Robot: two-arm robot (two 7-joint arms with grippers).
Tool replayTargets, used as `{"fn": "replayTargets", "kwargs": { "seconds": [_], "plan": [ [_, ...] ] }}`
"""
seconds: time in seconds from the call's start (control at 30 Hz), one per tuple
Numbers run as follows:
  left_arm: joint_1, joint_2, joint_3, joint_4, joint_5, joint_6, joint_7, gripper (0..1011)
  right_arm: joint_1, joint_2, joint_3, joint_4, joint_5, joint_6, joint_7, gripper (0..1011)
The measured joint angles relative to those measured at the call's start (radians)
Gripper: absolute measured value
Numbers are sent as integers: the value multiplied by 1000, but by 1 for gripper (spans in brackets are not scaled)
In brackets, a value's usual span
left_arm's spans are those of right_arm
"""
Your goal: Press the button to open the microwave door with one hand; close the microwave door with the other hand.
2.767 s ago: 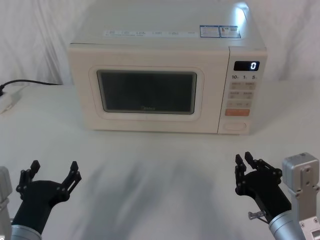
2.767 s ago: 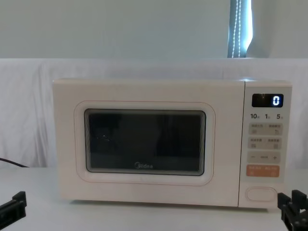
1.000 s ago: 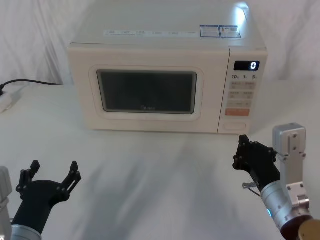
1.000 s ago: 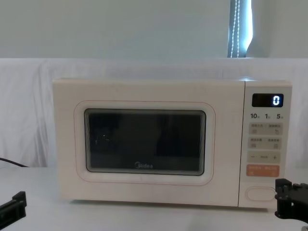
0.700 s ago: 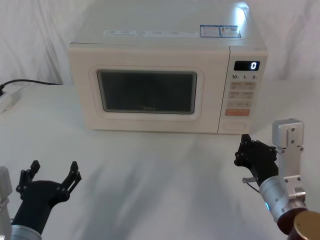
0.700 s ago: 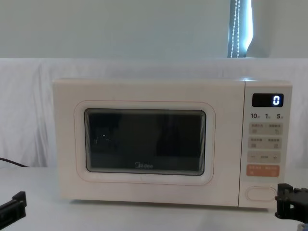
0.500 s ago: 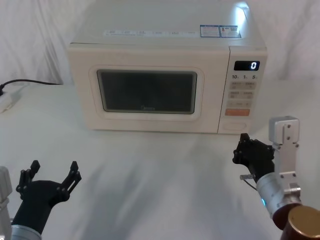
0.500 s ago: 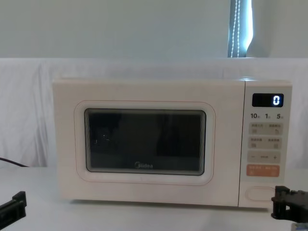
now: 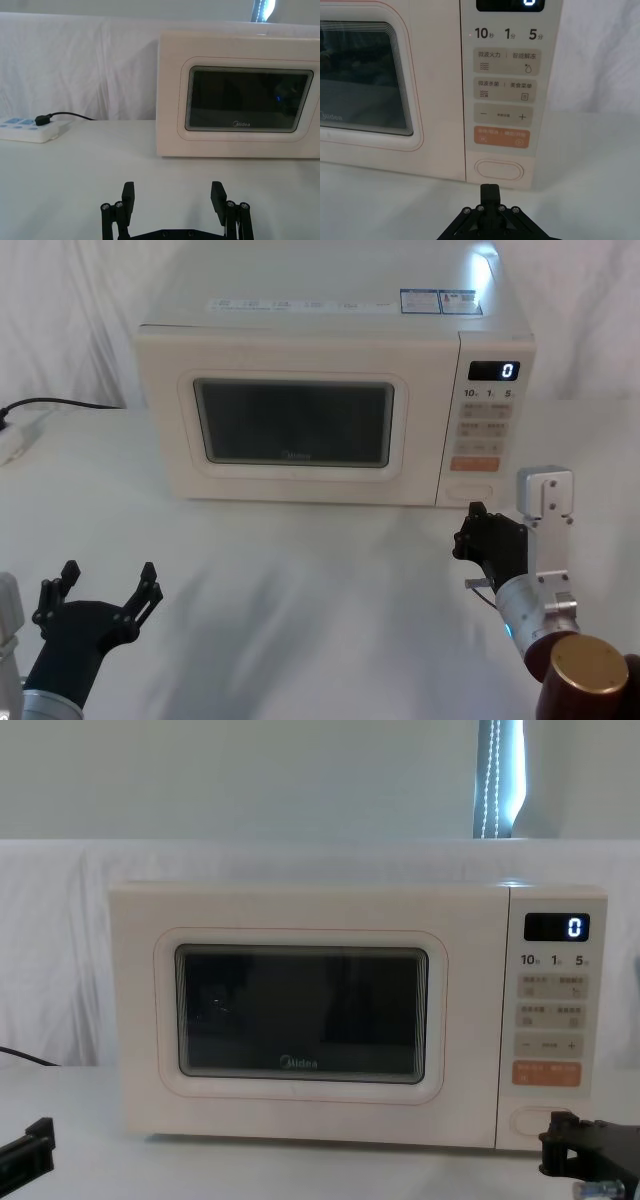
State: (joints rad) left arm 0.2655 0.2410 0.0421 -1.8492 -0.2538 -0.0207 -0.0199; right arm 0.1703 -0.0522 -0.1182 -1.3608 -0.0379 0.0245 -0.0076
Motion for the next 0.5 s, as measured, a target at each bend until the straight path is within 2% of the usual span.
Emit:
{"fn": "replayTargets", "kwargs": {
  "seconds": [0.5],
  "plan": [
    [0, 0, 0, 0, 0, 0, 0, 1001, 61, -17, 6, 78, -24, -1, -8, 0]
  ]
}}
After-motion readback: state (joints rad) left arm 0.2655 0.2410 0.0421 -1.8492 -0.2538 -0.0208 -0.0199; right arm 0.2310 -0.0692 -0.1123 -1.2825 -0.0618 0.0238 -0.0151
